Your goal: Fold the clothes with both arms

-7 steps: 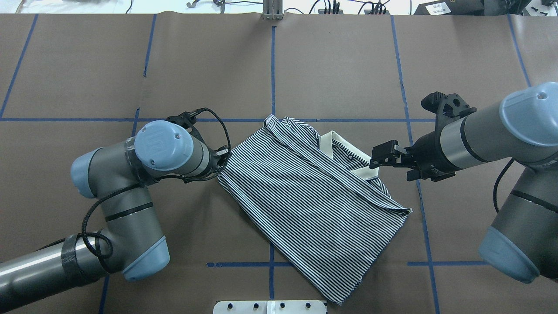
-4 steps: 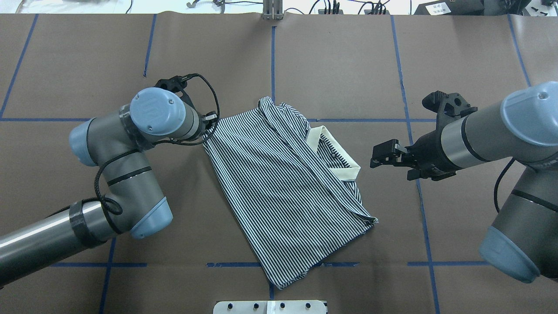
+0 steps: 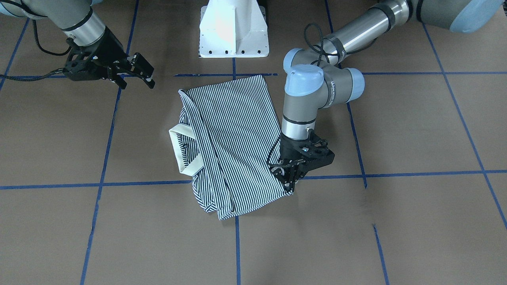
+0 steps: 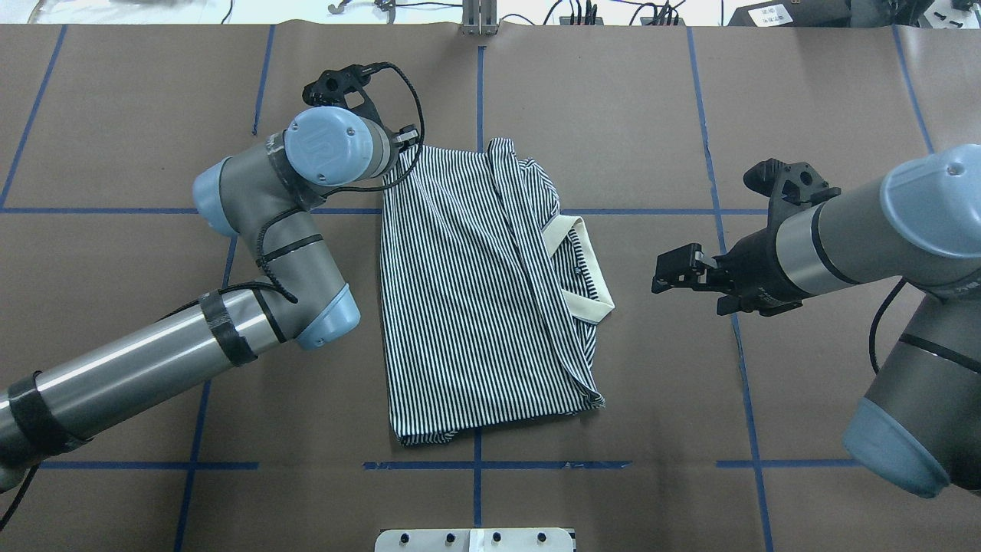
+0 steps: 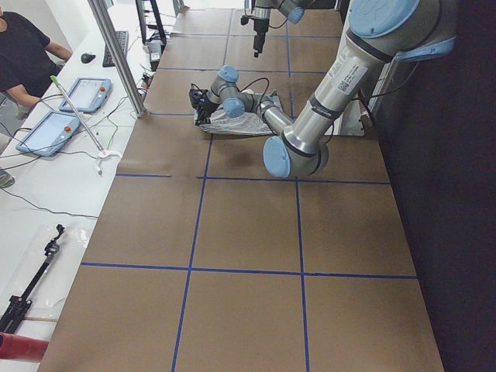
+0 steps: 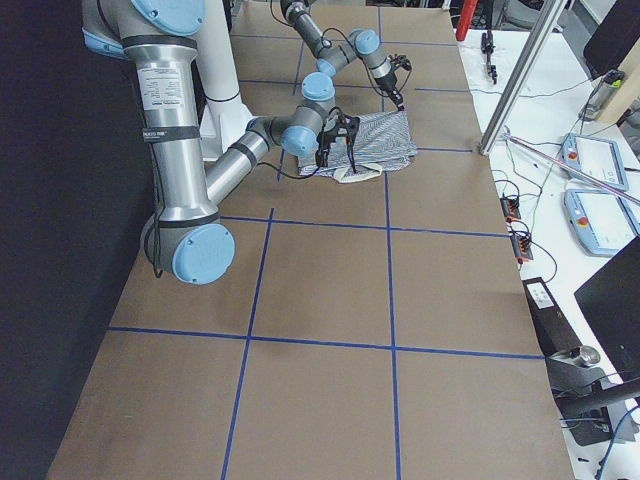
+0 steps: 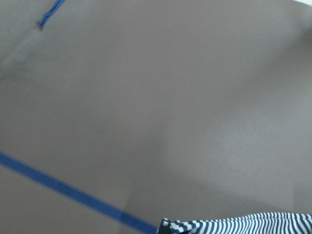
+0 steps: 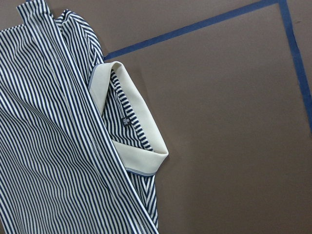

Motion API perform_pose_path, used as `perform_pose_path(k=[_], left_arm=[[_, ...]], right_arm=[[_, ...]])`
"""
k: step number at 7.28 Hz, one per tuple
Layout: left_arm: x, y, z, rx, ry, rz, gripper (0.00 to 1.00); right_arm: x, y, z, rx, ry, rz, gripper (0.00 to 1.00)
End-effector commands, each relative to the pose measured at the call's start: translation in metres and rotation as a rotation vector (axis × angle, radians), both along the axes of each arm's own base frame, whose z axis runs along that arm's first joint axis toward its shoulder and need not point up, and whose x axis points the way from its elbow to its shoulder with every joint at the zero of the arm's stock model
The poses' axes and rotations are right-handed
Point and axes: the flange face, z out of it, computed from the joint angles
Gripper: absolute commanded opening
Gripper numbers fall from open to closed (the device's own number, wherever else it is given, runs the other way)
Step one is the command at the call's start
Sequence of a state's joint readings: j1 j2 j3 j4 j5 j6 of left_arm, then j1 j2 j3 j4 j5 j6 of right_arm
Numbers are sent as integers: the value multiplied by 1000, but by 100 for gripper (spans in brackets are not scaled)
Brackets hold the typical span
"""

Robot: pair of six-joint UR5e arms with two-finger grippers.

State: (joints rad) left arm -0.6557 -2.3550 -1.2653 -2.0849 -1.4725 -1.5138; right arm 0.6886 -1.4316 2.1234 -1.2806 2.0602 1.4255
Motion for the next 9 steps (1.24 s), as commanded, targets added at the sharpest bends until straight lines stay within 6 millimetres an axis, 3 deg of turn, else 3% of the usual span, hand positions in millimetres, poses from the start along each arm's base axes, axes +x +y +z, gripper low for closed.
perform_pose_path(k=[1,3,4,5,7,8,9], left_arm=[[18,-27,8,153,45,-61,0],[22,-38,23,188,-40,-89,5],[22,-40,27,189,-52,-96,99],[23,-42,12,221,-64,-96,100],[-24,-80,12,197,-40,-103,100],[-42,-91,10,160,-1,-38,100],[-41,-85,11,132,21,19,100]], right_arm=[[-4,-2,5,-3,10,2,100],[-7,-5,8,2,24,18,100],[-8,-6,10,8,30,24,100],[-9,-7,11,15,38,36,100],[-15,-8,15,33,61,58,100],[-24,-4,14,48,69,59,100],[-49,-1,3,86,79,67,100]])
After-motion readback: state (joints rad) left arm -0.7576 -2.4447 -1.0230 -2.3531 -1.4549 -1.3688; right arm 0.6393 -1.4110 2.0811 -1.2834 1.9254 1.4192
